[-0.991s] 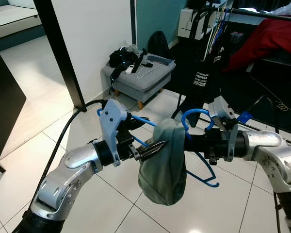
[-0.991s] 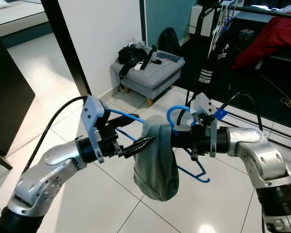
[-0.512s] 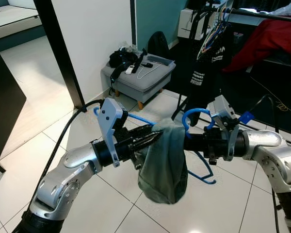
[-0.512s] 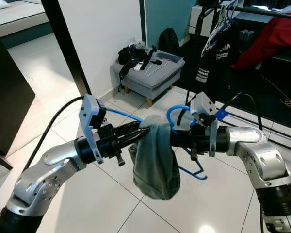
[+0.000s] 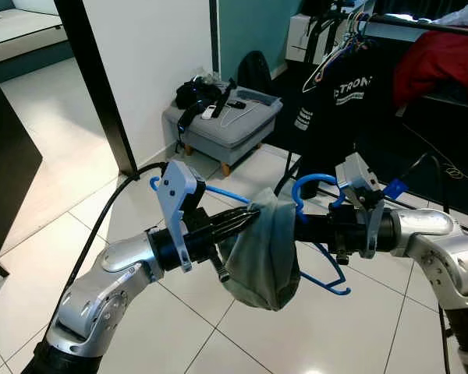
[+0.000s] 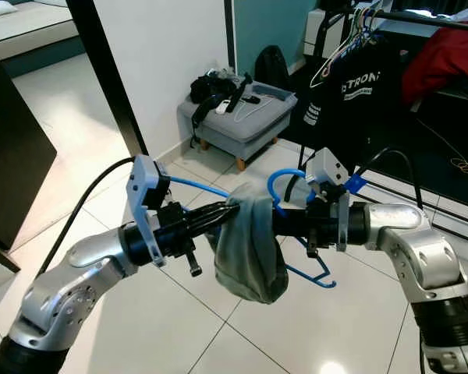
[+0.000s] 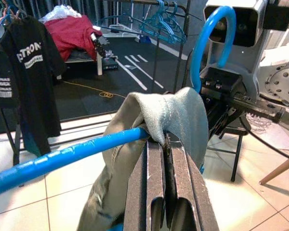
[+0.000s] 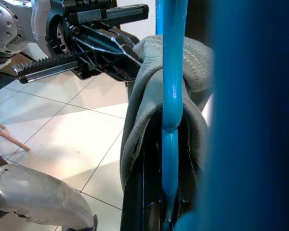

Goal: Hang hanger

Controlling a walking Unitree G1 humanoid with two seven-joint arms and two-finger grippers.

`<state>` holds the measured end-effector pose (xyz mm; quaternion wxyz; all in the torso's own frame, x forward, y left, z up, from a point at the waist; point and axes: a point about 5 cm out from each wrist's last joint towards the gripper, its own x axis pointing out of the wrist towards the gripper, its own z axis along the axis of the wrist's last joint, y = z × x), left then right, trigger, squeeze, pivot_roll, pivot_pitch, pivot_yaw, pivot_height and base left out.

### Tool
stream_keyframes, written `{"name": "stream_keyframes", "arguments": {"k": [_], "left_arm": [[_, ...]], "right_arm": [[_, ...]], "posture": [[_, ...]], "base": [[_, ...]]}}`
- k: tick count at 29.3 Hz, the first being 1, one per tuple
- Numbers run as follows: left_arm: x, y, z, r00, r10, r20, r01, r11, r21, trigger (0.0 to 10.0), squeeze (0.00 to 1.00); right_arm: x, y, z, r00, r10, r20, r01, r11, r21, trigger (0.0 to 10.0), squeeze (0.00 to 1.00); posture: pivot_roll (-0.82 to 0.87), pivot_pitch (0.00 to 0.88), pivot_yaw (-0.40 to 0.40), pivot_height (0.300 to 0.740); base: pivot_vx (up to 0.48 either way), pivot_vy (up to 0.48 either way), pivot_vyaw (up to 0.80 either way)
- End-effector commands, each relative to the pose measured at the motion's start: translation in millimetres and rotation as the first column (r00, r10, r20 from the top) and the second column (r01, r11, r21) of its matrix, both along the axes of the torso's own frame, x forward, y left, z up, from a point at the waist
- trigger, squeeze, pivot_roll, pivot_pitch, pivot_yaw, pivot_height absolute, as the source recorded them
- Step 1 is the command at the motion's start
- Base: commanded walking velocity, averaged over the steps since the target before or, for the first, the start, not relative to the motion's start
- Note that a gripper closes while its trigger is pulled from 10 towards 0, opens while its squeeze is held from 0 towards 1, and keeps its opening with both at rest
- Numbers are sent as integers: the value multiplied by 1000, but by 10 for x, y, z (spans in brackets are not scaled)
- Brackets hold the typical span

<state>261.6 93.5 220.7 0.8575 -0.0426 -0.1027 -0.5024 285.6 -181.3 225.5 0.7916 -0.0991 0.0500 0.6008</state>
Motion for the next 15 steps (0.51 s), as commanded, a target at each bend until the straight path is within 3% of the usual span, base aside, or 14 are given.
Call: {"name": "stream_keyframes", "arguments": {"k": [1, 2, 5, 7, 12, 15], "left_arm": [[5, 50, 87, 1000, 12, 25, -12, 1000, -22, 0, 0], [54, 148, 170, 997, 59, 44, -57, 997, -51, 0, 0], [83, 216, 226, 994, 90, 57, -85, 994, -70, 0, 0], [136, 399, 386, 983, 160, 90, -149, 981, -124, 0, 0], [148, 623, 620, 966, 219, 136, -188, 960, -209, 0, 0], [145, 642, 621, 966, 220, 138, -190, 961, -201, 0, 0]], "right_arm": [[-25, 14, -31, 1000, 8, 0, -8, 1000, -25, 10000, 0], [-40, -15, -62, 1000, 1, -11, -1, 999, -41, 10000, 0], [-50, -36, -83, 1000, -4, -18, 3, 999, -52, 10000, 0], [-76, -92, -132, 999, -19, -34, 16, 996, -89, 10000, 0], [-101, -154, -193, 998, -40, -44, 34, 991, -132, 10000, 0], [-95, -154, -177, 998, -47, -39, 43, 992, -120, 10000, 0]], "posture": [[-90, 92, 35, 740], [-90, 93, 33, 740], [-90, 93, 33, 740], [-89, 95, 34, 740], [-89, 95, 34, 740], [-89, 95, 34, 740]], "base": [[0, 0, 0], [0, 0, 0], [0, 0, 0], [0, 0, 0], [0, 0, 0], [0, 0, 0]]}}
